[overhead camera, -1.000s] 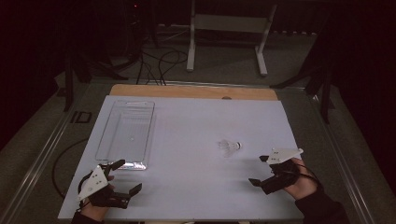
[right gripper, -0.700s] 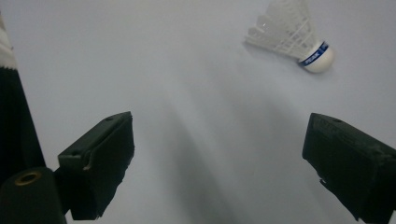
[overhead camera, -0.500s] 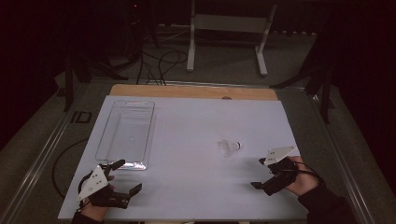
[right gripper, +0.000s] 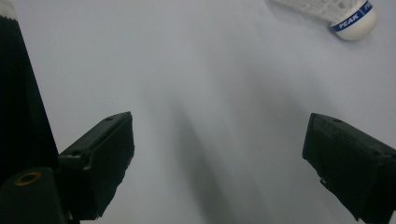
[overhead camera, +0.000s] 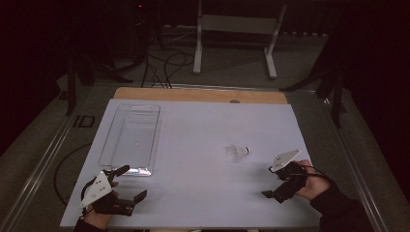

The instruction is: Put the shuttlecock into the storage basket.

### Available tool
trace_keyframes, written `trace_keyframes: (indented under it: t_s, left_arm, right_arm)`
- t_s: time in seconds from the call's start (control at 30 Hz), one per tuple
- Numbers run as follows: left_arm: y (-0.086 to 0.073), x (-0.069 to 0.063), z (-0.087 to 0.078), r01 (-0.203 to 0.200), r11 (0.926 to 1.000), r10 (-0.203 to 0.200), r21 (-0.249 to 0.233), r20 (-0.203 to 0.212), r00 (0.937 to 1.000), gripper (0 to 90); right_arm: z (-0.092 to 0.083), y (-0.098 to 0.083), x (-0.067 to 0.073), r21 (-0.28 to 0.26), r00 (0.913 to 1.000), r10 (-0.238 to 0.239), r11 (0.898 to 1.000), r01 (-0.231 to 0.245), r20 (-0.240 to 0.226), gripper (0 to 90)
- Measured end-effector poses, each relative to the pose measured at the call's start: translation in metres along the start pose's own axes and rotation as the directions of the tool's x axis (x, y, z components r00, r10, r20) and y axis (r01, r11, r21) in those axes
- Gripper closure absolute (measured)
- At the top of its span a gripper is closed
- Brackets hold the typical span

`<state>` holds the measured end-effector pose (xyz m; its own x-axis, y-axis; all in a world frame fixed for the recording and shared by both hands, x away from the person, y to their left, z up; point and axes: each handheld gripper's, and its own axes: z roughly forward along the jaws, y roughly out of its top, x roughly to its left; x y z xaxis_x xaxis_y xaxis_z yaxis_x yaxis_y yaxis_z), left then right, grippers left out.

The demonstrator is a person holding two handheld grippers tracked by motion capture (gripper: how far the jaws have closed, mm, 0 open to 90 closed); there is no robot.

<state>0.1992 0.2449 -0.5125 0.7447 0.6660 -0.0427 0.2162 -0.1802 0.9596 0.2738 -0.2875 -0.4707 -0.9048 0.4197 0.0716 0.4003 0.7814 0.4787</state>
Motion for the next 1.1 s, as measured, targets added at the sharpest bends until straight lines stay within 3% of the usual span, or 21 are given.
trace_keyframes:
  t_s: [0.13, 0.3, 0.67, 0.77, 1.1]
  left_arm:
    - [0.0, 0.0, 0.0, 0.001, 1.0, -0.001, 0.0, 0.0, 1.0, 0.0]
    - [0.0, 0.0, 0.001, -0.005, 1.0, 0.005, 0.004, -0.001, 1.0, 0.0]
    - [0.0, 0.0, 0.001, -0.007, 1.0, 0.007, 0.005, 0.001, 1.0, 0.0]
    - [0.0, -0.001, 0.001, -0.007, 1.0, 0.007, 0.006, 0.002, 1.0, 0.0]
    - [0.0, -0.001, 0.001, -0.007, 1.0, 0.007, 0.006, 0.003, 1.0, 0.0]
  right_arm:
    - [0.001, 0.001, -0.002, 0.032, 0.9994, -0.008, 0.999, 0.009, -0.034, 8.9]
    - [0.003, 0.002, -0.004, 0.078, 0.9993, -0.023, 0.997, 0.025, -0.029, 9.0]
    - [0.007, 0.004, -0.009, 0.15, 0.9967, -0.024, 0.988, 0.036, -0.077, 9.0]
    - [0.007, 0.006, -0.011, 0.17, 0.997, -0.036, 0.984, 0.047, -0.069, 9.0]
    - [0.007, 0.013, -0.017, 0.253, 0.9923, -0.041, 0.965, 0.07, -0.117, 9.0]
